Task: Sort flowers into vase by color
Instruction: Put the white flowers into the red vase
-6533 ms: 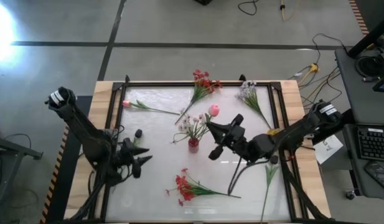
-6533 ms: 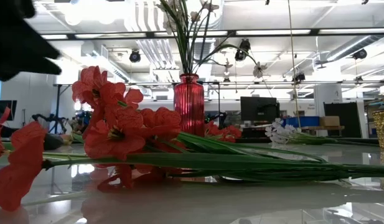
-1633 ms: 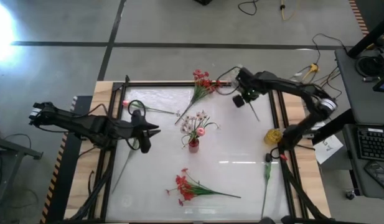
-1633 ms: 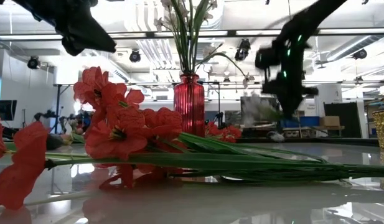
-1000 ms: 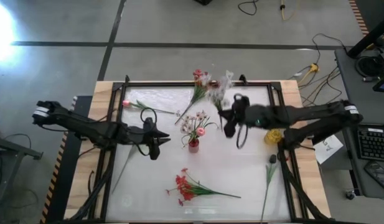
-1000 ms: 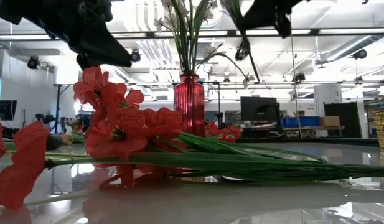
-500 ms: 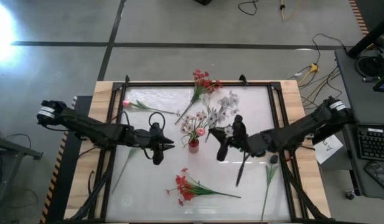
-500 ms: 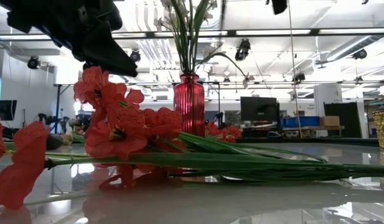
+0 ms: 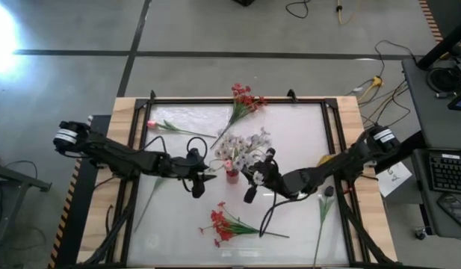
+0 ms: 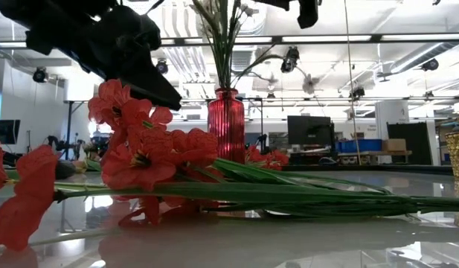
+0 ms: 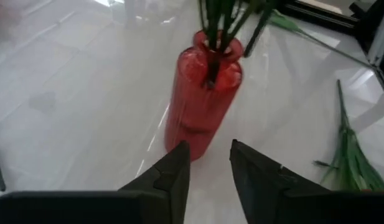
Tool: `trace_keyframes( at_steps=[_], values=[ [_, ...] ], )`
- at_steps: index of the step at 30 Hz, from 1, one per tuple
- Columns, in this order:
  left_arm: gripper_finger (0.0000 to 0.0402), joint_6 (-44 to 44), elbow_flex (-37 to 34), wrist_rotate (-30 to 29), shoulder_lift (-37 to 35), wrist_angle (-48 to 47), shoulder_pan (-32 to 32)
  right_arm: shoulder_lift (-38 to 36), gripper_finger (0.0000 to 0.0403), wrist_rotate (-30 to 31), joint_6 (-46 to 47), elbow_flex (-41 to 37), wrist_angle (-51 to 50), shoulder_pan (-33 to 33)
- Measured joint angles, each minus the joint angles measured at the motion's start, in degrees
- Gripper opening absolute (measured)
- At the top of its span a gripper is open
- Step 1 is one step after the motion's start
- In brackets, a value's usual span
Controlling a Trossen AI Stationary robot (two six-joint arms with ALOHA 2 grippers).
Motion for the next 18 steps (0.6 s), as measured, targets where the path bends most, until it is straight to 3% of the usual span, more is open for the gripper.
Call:
trace_keyframes(
  at_steps=[8, 18],
  values=[
    [0.0163, 3.6, 0.0, 1.8, -0.1, 0.0, 2.7, -1.5, 0.002, 4.0, -5.2, 0.0, 0.4, 1.6],
    [0.0181, 6.0, 0.0, 5.0, 3.6, 8.0, 4.5, 1.5, 0.002, 6.6, -5.1, 0.0, 0.8, 1.3]
  ],
)
